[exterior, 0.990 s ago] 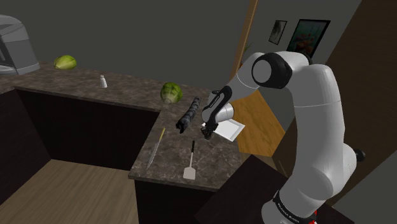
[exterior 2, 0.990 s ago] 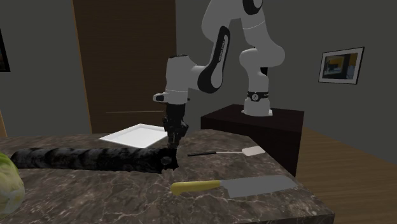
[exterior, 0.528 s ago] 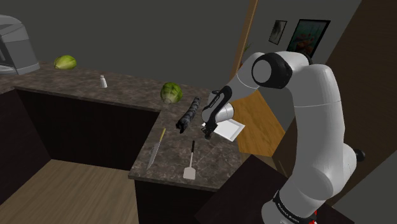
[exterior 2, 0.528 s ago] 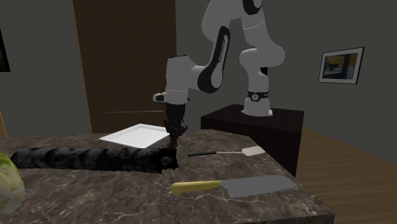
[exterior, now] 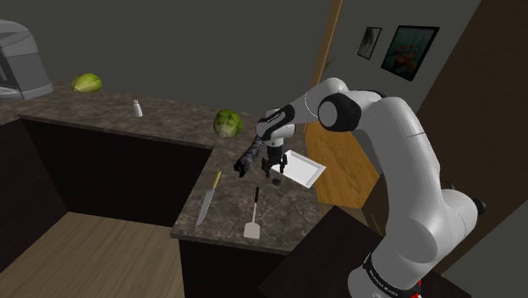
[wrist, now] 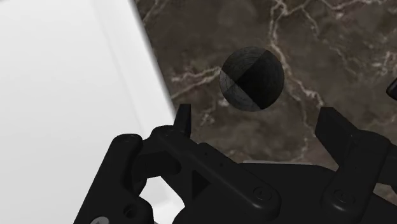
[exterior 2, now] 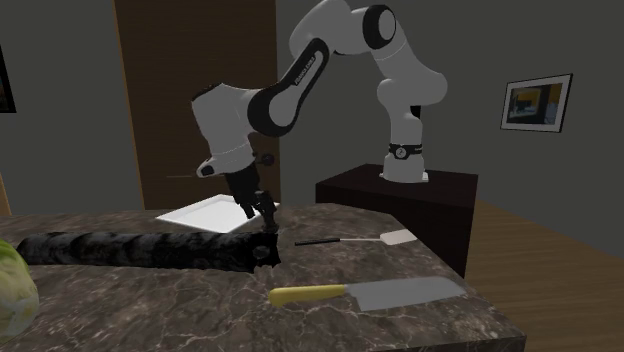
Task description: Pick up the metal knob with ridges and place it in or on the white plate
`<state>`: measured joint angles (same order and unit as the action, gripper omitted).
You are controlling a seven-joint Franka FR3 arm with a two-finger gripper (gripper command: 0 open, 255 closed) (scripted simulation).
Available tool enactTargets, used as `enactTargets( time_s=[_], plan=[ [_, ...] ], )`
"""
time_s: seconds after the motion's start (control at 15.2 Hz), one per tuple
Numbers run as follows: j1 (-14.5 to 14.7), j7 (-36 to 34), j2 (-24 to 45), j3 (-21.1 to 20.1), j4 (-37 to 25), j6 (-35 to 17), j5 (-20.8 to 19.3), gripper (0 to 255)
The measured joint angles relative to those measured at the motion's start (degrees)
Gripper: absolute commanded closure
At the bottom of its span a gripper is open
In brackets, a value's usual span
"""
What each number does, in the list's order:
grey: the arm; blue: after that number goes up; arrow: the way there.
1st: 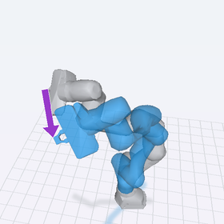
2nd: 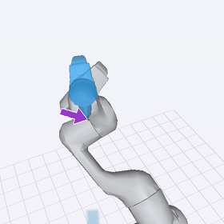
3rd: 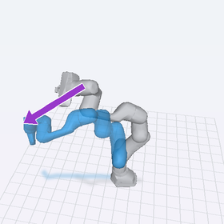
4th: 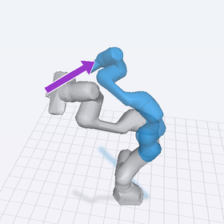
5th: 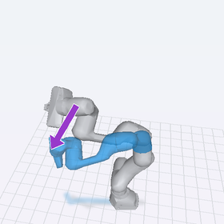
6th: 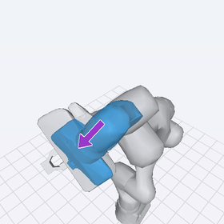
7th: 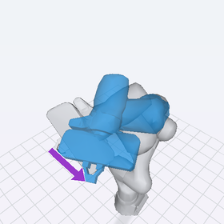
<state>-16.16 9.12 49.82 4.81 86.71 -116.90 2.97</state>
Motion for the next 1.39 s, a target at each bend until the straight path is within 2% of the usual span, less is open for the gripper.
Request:
enactTargets(
  time_s=[0.79, 0.86, 0.99, 1.39],
  plan=[
    [-0.17, 0.07, 2.17, -0.22, 0.21, -0.55, 0.24, 0],
    [-0.17, 0.07, 2.18, -0.22, 0.19, -0.54, 0.24, 255],
    [-0.43, 0.05, 1.88, 0.17, -0.11, -0.35, -1.04, 255],
    [-0.33, 0.15, 1.81, -0.02, -0.12, -0.11, 0.1, 255]
  ],
)
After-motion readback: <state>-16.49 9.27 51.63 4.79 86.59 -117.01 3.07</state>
